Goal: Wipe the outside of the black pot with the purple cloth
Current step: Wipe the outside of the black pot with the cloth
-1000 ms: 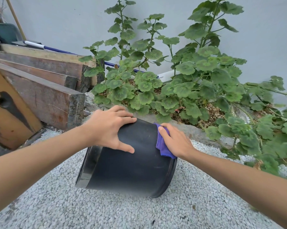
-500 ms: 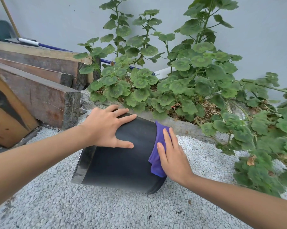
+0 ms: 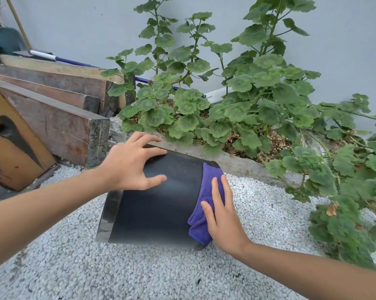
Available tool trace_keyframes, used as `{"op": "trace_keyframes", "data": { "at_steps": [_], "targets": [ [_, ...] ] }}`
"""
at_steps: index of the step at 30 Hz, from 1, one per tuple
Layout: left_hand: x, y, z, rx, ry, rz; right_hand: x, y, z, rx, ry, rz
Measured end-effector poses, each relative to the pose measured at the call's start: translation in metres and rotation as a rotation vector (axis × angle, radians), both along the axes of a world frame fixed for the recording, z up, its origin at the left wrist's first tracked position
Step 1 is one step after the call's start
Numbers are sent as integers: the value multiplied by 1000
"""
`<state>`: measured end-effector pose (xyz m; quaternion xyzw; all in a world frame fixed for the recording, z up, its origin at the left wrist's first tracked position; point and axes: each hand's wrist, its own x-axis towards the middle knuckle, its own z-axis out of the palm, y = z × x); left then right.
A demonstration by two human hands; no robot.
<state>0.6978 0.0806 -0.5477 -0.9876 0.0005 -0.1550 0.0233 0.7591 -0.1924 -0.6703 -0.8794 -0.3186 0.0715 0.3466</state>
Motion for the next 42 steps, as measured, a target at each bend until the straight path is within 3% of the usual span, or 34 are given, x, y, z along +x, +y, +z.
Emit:
{"op": "trace_keyframes", "data": {
  "at_steps": [3, 6, 9, 13, 17, 25, 31, 42],
  "targets": [
    [-9, -4, -4, -482, -200, 42, 8, 3, 2, -6, 37, 8],
    [-18, -9, -10, -661, -361, 232, 15, 6, 6, -48, 105, 20],
    [-26, -10, -15, -675, -342, 427, 17, 11, 8, -99, 126, 40],
    [-33, -7, -14, -620, -151, 524, 10, 16, 10, -180, 61, 28],
    [-39, -4, -6, -572, -85, 525, 7, 22, 15, -242, 35, 19],
    [-79, 15, -32, -862, -175, 347, 4, 28, 19, -294, 29, -36],
    [-85, 2, -56, -788, -198, 344, 6, 27, 12, -258, -1, 0],
    [-35, 1, 0, -1051, -125, 313, 39, 35, 28, -172, 163, -122]
  ]
}}
